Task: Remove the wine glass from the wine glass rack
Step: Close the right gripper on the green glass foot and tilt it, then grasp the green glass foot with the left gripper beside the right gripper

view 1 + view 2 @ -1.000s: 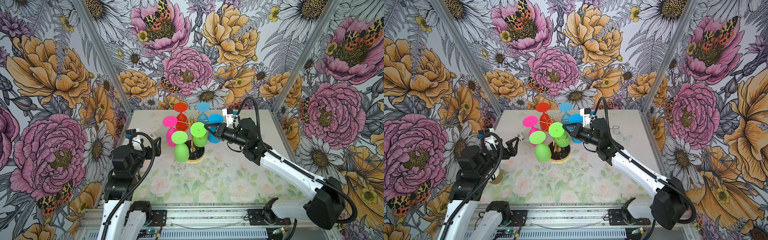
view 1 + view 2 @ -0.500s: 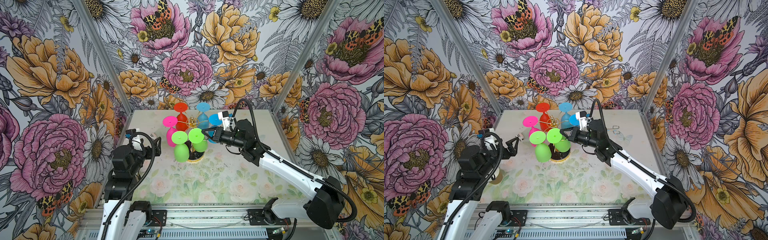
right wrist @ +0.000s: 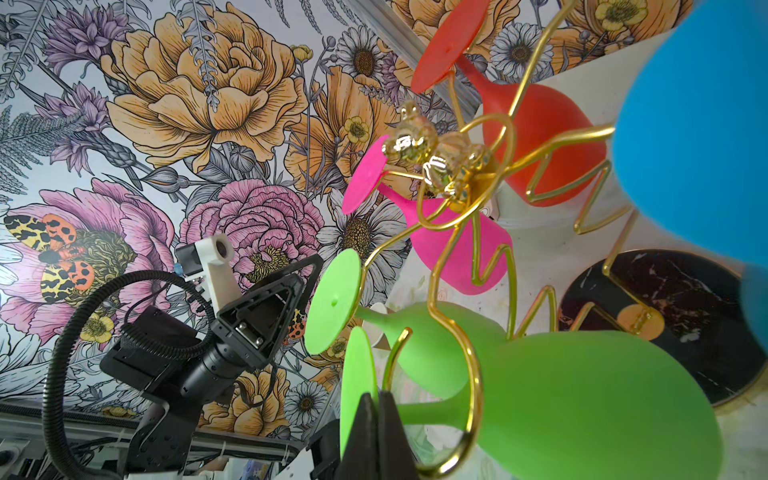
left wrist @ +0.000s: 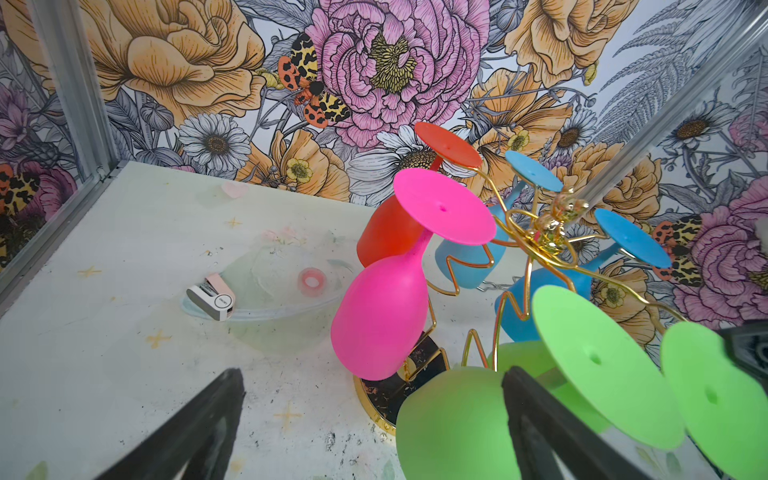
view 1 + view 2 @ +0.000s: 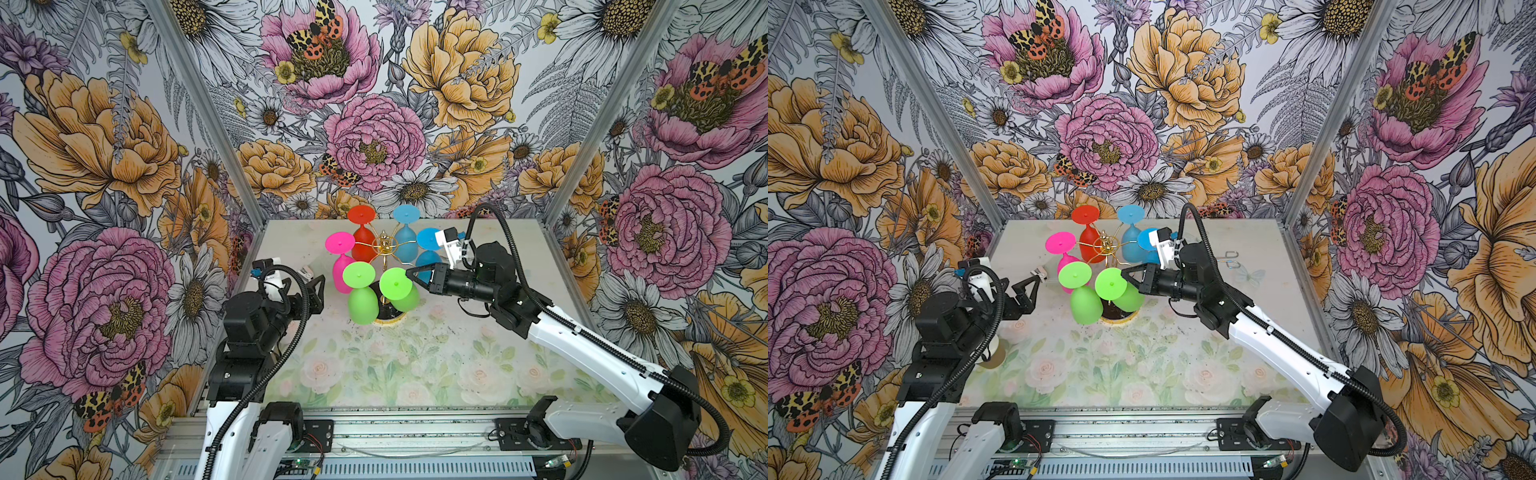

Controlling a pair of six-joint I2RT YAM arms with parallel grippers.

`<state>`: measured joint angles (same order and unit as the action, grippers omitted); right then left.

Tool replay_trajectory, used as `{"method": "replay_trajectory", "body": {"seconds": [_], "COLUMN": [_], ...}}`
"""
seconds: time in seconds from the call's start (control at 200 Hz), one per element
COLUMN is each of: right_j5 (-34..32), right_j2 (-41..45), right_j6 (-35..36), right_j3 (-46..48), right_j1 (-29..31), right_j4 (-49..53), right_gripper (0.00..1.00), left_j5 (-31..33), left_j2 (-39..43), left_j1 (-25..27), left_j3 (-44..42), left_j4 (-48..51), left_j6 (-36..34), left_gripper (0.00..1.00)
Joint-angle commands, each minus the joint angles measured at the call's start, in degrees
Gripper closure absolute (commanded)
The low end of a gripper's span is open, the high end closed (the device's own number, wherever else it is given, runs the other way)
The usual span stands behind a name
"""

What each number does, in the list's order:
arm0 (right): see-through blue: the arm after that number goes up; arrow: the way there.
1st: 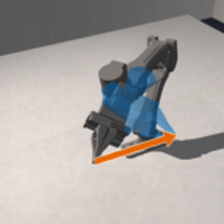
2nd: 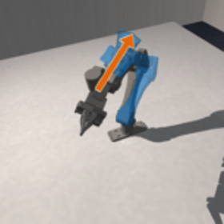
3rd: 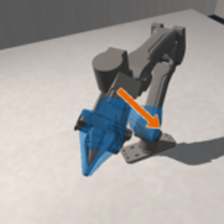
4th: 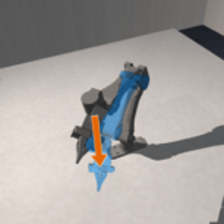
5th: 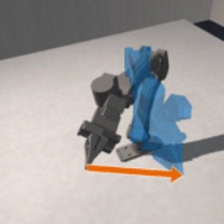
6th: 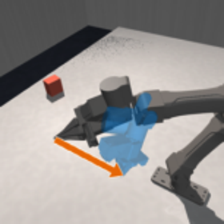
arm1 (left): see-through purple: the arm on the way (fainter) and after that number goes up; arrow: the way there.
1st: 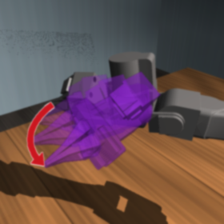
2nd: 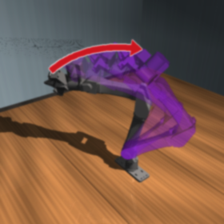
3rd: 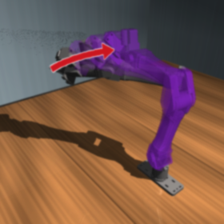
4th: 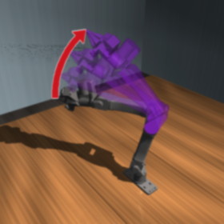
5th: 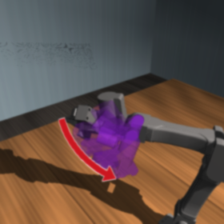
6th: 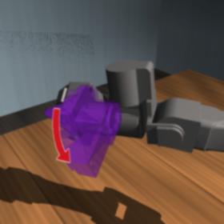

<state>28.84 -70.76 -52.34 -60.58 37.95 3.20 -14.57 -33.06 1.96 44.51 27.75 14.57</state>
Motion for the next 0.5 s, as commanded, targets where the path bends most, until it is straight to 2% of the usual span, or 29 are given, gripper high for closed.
{"method": "replay_trajectory", "body": {"seconds": [0.0,0.155,0.255,0.425,0.49], "right_j5": [1.43,2.52,3.91,5.71,7.34], "right_j2": [2.66,5.2,6.6,8.36,9.48], "right_j6": [3.06,7.93,9.07,11.12,12.52], "right_j3": [0.26,0.24,1.16,3.38,3.78], "right_j1": [0.38,0.37,0.37,0.37,0.37], "right_j4": [1.36,7.03,8.22,8.75,8.97], "right_gripper": [1.0,1.0,1.0,1.0,1.0], "left_j5": [-5.76,-8.86,-13.56,-25.37,-27.93], "left_j2": [1.01,2.04,2.31,2.93,3.13], "left_j1": [-0.55,-0.48,-0.46,-0.05,0.44], "left_j3": [2.8,6.75,8.57,10.32,10.44], "left_j4": [3.51,10.5,13.74,15.85,15.74], "left_j6": [0.8,-0.45,0.34,5.82,9.33], "left_gripper": [0.03,0.03,0.03,0.03,0.05]}}
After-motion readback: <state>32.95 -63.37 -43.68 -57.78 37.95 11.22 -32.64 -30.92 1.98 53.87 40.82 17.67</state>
